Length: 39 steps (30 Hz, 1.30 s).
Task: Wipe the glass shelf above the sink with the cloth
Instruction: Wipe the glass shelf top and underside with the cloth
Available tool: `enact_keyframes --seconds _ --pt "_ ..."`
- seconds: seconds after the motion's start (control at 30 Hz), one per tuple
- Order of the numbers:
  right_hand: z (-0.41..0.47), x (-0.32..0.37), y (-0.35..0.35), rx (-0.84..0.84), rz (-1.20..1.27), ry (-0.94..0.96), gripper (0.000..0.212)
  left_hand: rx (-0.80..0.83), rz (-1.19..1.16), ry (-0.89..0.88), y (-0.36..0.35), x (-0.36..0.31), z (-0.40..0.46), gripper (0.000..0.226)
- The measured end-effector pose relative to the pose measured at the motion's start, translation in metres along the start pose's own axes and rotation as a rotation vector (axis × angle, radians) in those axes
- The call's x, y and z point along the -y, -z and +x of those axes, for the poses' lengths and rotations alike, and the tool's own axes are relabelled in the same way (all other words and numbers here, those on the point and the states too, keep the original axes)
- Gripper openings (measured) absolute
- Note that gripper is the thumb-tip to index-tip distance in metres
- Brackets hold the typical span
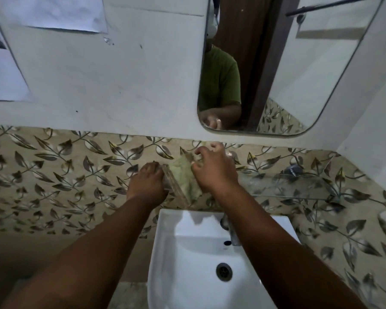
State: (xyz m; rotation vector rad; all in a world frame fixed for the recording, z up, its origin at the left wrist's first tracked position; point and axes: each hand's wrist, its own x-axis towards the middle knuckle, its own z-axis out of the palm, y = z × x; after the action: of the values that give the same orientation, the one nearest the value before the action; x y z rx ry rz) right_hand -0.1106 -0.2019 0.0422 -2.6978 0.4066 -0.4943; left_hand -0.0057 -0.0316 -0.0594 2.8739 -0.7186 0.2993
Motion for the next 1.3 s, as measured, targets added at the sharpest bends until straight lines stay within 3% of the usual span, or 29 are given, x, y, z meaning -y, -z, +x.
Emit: enact_keyframes --seconds 0.13,0.27,0.47,0.73,0.97,1.13,1.3 --pt "0.005 0.034 -0.041 0.109 -0.074 0.067 0.054 -0.015 -0.003 -0.002 0.0 0.002 0.0 0.066" --pt "-0.001 0.027 -0.09 0.29 -0.175 -0.003 0.068 -0.041 -0.013 -0.009 -0.005 0.003 -0.001 0.063" --pt "-0.027 -0.008 -0.085 0.214 -0.278 0.088 0.067 -0.031 -0.024 -0.028 -0.007 0.006 0.004 0.075" --pt "0.001 -0.006 -0.09 0.173 -0.246 -0.132 0.067 -0.044 -0.032 -0.052 -0.01 0.01 0.003 0.078" --pt "-0.03 -0.037 -0.078 0.134 -0.289 0.055 0.066 -0.034 -0.025 -0.055 -0.005 0.009 0.001 0.077" --pt "-0.037 -0.079 -0.062 0.055 -0.292 -0.133 0.066 -0.034 -0.015 -0.058 -0.007 0.012 -0.003 0.079" --pt "0.001 -0.061 -0.066 0.059 -0.27 -0.214 0.065 -0.037 -0.013 -0.064 -0.004 0.01 -0.001 0.074"
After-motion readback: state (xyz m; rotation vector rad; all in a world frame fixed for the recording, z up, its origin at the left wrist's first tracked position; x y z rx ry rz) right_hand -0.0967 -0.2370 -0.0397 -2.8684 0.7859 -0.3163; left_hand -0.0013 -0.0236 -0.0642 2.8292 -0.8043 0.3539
